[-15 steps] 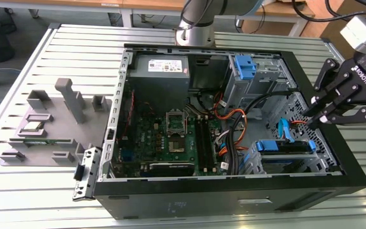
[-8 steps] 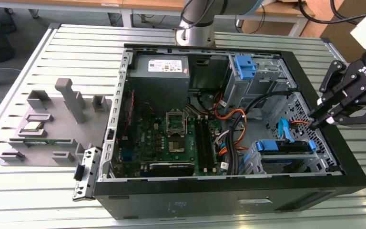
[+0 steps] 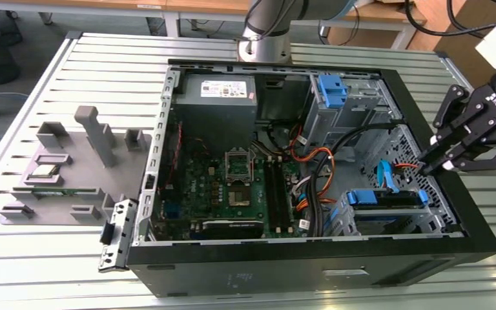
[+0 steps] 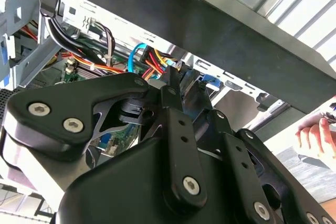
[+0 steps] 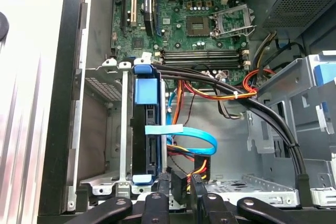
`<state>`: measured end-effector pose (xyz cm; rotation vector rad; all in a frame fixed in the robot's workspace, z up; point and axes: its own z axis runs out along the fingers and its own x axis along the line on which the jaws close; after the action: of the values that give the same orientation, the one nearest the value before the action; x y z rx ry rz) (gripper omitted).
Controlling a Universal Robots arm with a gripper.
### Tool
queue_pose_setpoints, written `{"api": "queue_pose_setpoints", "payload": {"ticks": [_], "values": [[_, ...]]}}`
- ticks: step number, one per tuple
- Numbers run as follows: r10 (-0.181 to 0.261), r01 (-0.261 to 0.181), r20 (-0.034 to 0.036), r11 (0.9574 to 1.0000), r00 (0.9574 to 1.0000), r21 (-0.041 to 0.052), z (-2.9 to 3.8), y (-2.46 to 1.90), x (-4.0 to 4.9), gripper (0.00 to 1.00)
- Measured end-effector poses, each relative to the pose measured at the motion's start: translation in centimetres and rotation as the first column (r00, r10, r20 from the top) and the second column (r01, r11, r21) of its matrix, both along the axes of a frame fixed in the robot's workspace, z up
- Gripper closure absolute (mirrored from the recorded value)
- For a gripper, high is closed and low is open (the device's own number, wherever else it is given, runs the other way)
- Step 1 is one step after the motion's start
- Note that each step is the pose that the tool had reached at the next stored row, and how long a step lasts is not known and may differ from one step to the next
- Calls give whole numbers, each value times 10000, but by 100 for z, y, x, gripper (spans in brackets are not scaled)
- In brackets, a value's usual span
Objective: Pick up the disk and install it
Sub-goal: 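Insert the second disk wire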
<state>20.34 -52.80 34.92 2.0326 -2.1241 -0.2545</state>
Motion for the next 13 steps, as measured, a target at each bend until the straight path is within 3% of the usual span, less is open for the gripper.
{"api": "queue_pose_setpoints", "payload": {"ticks": [4, 8, 13], "values": [[0, 0, -45, 10000, 10000, -17, -12, 24, 17, 70], [-2, 1, -83, 9999, 10000, -123, -28, 27, 31, 70], [-2, 0, -94, 9999, 10000, -130, -29, 27, 35, 70]]}}
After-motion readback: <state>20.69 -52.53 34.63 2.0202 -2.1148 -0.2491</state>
